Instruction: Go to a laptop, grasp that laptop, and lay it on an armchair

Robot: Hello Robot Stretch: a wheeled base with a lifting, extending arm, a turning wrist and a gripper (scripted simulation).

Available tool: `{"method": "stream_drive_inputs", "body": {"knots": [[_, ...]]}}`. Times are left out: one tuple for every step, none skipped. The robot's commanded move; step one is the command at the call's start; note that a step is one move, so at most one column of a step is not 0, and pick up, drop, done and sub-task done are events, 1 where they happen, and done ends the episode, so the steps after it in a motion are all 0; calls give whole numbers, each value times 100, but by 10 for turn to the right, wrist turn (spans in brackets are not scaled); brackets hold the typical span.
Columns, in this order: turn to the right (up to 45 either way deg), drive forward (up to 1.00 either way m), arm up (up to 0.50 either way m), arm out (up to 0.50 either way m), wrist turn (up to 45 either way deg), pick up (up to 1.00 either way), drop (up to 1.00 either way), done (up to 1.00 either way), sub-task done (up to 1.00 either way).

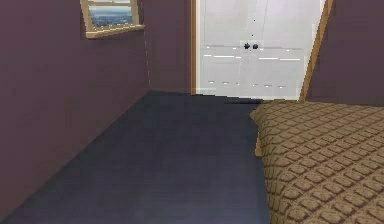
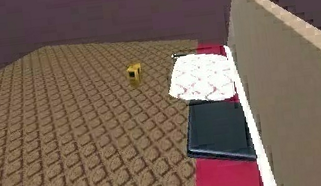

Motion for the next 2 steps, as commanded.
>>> {"method": "stream_drive_inputs", "body": {"knots": [[0, 20, 0, 0, 0, 0, 0, 0, 0], [270, 0, 0, 0, 0, 0, 0, 0, 0]]}}
